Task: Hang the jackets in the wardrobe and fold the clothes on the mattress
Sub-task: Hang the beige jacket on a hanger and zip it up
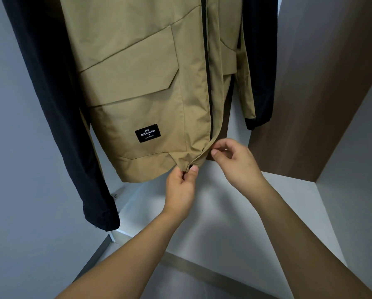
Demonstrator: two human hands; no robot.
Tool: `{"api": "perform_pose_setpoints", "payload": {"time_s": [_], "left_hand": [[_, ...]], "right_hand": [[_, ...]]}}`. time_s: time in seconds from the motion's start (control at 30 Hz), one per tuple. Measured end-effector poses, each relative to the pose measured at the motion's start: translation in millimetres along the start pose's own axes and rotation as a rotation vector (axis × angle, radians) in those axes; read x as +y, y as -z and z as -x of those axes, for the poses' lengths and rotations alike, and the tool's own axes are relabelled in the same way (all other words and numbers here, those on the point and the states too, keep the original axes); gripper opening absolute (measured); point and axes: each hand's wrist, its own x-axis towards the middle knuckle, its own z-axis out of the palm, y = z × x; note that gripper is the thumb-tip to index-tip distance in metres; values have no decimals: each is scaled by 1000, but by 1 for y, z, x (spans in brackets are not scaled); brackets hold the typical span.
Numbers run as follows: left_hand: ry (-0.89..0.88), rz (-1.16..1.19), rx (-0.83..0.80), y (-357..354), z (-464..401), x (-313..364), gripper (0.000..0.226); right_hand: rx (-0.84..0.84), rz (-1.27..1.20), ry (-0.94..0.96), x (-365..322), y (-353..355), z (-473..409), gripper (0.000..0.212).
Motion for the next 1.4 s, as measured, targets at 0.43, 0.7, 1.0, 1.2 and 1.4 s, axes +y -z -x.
{"api": "perform_pose_setpoints", "payload": {"time_s": [0.43,0.7,1.0,1.2,1.4], "left_hand": [[247,81,-62,1,-11,-10,11],[330,-361,-205,2,-16,-28,33],[197,-1001,-354,-3,-41,49,48],[-64,-1202,-523,-22,-86,252,41],[-285,-1287,-590,-51,-125,505,55]], "right_hand": [[-46,185,87,26,-9,7,48],[-28,393,58,48,-9,8,57],[-172,516,-205,-9,35,-25,65],[-298,569,-325,-166,134,-77,61],[-280,624,-394,-373,257,-118,60]]}}
